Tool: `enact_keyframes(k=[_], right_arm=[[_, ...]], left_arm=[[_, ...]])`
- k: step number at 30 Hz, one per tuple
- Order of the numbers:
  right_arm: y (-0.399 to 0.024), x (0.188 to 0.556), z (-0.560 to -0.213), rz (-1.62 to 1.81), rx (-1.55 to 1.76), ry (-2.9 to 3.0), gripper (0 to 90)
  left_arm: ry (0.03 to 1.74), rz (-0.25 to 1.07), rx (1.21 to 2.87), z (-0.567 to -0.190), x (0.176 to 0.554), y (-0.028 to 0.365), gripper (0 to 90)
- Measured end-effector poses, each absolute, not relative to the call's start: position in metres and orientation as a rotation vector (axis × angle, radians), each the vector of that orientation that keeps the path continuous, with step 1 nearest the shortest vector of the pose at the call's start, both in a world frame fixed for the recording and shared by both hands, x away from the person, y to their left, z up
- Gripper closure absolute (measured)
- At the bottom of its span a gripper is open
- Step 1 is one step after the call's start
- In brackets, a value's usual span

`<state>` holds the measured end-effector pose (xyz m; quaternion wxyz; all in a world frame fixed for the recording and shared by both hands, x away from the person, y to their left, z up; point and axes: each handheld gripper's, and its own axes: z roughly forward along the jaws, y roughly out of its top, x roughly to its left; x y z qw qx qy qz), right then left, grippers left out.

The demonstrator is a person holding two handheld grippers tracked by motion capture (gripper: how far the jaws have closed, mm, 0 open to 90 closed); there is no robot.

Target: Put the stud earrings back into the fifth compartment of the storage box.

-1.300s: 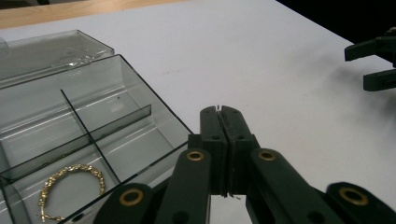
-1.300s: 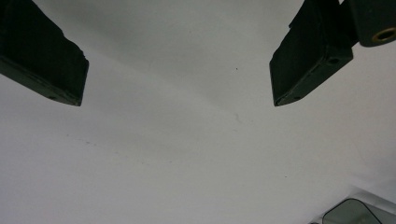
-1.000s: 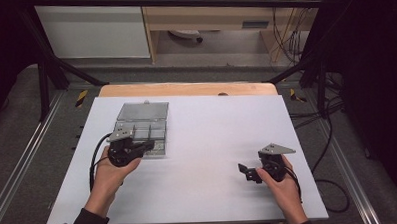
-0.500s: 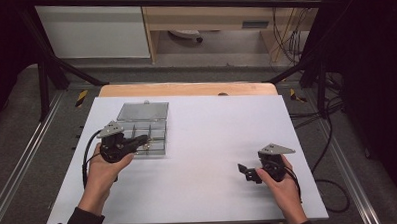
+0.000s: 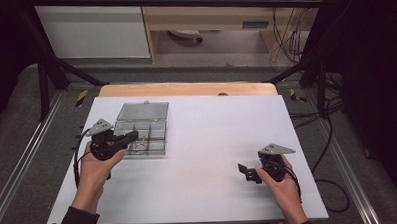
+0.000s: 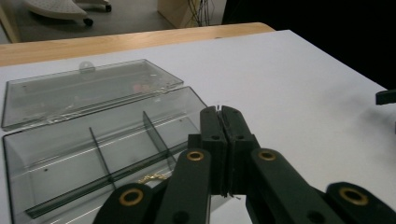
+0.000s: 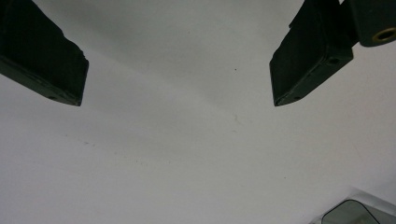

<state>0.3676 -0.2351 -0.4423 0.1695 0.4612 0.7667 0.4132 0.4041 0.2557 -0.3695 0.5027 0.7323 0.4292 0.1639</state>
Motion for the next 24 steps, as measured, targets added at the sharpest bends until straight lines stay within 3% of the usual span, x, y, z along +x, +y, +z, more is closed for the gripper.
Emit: enact_keyframes(k=[24], right_arm=[[-0.235, 0.367, -0.442, 1.174, 1.307, 2.18, 4.7]], left_arm=[[1.106, 0.45, 1.803, -0.392, 0.424, 0.258, 88.9]])
